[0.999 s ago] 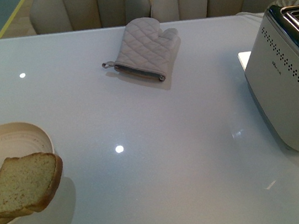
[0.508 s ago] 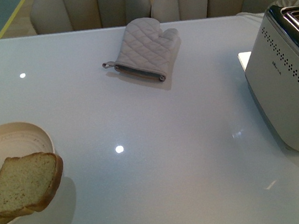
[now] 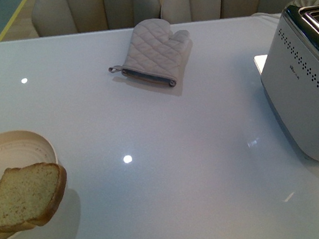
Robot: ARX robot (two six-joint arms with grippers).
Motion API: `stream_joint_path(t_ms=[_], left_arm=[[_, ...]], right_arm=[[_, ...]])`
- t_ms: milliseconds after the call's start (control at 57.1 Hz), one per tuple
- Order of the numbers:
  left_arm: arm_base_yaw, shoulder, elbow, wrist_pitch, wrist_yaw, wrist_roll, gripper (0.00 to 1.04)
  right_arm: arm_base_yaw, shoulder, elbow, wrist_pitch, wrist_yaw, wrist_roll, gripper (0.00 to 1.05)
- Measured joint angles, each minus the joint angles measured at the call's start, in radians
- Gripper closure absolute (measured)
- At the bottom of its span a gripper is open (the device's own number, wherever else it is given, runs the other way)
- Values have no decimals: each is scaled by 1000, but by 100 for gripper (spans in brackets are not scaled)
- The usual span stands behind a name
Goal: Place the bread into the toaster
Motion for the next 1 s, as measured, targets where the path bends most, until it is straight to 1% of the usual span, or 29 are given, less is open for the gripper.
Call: stream_joint_path(t_ms=[53, 123, 158, 210, 351, 613, 719, 894, 911, 999], left_arm=[[32, 148, 39, 104, -13, 14, 7], [64, 318, 93, 198, -31, 25, 7], [91, 447, 140, 245, -35, 24, 7], [122, 608, 205, 267, -52, 14, 7], [161, 837, 311, 274, -78, -12, 7], [170, 1036, 463, 269, -119, -12, 7], [155, 1112, 513, 267, -137, 5, 7], [119, 1171, 519, 267, -134, 22, 7], [116, 1174, 519, 268, -133, 23, 8], [96, 1188, 514, 273, -116, 29, 20]], right_arm=[[0, 0, 0, 0, 0, 0, 9], [0, 0, 0, 0, 0, 0, 9], [0, 0, 0, 0, 0, 0, 9], [0, 0, 0, 0, 0, 0, 9], [0, 0, 0, 0, 0, 0, 9], [0, 0, 0, 0, 0, 0, 9], [0, 0, 0, 0, 0, 0, 9], [0, 0, 0, 0, 0, 0, 9], [0, 0, 0, 0, 0, 0, 9], [0, 0, 0, 0, 0, 0, 9]])
